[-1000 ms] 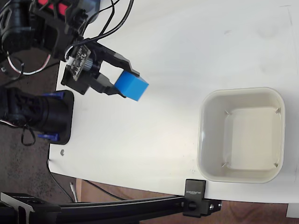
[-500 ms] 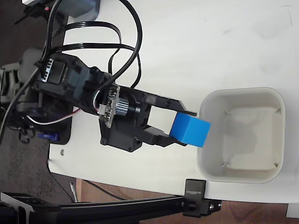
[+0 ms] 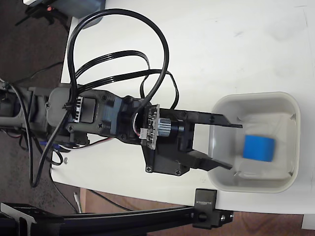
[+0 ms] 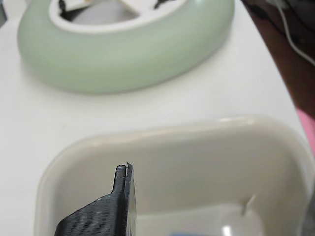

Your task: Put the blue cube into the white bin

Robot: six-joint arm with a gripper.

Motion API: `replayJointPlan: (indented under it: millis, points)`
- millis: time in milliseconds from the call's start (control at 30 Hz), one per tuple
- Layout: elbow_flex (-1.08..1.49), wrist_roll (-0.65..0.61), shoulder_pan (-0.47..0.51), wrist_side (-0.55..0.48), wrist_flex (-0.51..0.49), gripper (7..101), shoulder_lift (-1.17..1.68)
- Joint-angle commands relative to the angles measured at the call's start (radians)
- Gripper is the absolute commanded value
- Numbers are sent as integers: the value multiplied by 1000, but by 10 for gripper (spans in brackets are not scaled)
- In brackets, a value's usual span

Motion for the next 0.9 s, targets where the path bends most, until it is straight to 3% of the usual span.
replayJointPlan:
  millis: [33,133,333,533,667,800,900]
  points:
    - [-12,-35,0,0,-63,1003,64]
    - [77,-71,8,-29,-57,1003,156]
    - [365,-155,12,-60,268,1003,580]
    - [876,-167,-12,-15,454,1003,1175]
    - [1092,-147,-84,43,629,1003,1520]
    - [1252,-107,-224,146,721,1003,1781]
    - [1273,-52,-302,219,753,1003,1779]
